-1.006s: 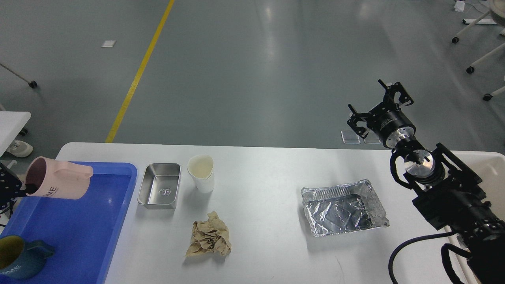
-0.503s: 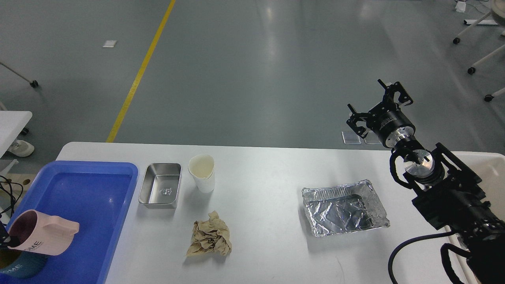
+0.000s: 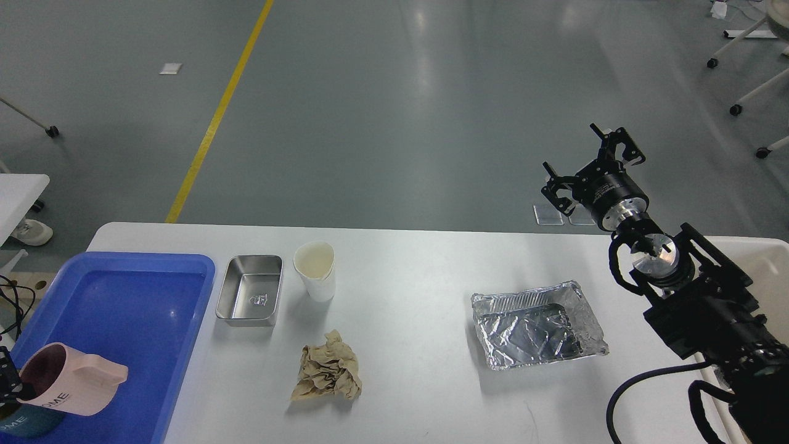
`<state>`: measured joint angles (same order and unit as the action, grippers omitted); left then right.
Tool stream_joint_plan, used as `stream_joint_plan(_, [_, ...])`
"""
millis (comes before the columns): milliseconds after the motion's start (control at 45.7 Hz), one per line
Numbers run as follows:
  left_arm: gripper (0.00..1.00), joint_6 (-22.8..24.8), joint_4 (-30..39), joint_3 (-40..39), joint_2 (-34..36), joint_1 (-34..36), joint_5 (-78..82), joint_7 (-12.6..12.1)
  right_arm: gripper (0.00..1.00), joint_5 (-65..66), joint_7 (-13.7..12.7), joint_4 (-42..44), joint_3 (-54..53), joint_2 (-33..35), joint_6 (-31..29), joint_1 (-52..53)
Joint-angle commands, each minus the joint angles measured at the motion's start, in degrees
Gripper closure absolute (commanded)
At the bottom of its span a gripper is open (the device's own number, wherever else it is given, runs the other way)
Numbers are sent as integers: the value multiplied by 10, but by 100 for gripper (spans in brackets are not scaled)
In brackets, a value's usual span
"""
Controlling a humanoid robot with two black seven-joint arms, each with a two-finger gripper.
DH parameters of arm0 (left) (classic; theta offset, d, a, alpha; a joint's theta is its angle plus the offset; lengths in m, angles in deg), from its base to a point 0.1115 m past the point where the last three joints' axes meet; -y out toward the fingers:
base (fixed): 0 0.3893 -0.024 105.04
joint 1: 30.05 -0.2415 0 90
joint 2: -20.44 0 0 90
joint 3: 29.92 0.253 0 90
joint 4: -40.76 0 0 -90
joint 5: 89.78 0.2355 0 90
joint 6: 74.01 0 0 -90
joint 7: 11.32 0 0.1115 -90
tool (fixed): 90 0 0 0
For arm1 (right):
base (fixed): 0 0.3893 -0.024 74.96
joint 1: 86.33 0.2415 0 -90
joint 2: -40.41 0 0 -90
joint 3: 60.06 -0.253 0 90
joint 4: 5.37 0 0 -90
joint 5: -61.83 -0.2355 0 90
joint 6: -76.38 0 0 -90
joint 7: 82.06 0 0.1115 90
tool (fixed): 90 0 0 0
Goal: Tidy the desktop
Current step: 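Lower the pink mug into the blue bin and release it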
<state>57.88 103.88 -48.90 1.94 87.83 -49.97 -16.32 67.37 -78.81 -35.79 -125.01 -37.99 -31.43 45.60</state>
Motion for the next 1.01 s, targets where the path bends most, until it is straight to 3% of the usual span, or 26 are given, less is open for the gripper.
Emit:
stream_joint_plan(0, [100,4,1,1,-16,-3,21,-2,0,0,0,0,0,0,0,0])
stream_joint_plan(175, [100,7,2,7,-31,-4,69,-4,0,0,0,0,0,2,1,0])
stream_joint_plan(372, [100,7,2,16,-33,-2,82,-26,0,0,0,0,0,4,0,0])
stream_joint_plan(569, [100,8,2,15,-31,11,82,-25,0,0,0,0,0,2,0,-2])
stream_joint_plan(984, [73,8,3,16,-32,30,84,-26,0,1,0,0,0,4,0,-1])
